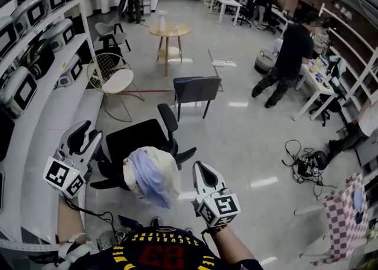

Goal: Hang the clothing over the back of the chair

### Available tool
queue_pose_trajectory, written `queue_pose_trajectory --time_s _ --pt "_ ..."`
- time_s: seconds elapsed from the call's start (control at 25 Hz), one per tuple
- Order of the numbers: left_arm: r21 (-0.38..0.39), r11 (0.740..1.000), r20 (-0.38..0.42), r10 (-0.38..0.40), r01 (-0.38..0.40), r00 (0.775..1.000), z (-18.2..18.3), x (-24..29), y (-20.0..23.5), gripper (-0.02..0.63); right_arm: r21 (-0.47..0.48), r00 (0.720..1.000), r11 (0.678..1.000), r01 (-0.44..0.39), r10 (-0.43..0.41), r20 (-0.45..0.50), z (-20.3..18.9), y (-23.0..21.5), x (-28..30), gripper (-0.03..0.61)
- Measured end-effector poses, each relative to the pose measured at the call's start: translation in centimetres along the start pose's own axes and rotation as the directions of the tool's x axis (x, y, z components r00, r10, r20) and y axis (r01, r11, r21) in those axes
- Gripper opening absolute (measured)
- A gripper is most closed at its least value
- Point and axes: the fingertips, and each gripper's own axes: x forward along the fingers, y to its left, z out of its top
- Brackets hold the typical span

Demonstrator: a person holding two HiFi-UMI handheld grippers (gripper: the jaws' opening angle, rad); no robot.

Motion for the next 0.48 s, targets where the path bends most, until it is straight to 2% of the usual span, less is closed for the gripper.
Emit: queue_pose_trajectory --time_s 0.12,0.24,0.4,0.48 --pt "0.015 0.998 0.099 0.065 -0.067 0.993 3.0 -1.0 -2.0 0.179 -0.017 1.0 1.0 -0.008 0.009 0.022 1.5 0.7 -0.2 0.008" --pt "-0.031 0.995 0.183 0.097 -0.093 0.978 5.0 -1.9 -3.8 0.172 -0.038 0.999 0.999 -0.013 0.015 0.051 3.0 1.0 -0.7 0.008" --pt "-0.119 0.99 0.249 0.099 -0.071 0.963 5.9 -2.4 -6.3 0.098 -0.056 0.995 0.998 -0.032 0.037 0.096 4.2 1.3 -1.6 0.008" --pt "-0.149 0.988 0.262 0.065 -0.026 0.963 5.8 -2.1 -8.2 0.032 -0.063 0.993 0.998 -0.03 0.037 0.113 5.1 1.4 -2.2 0.008"
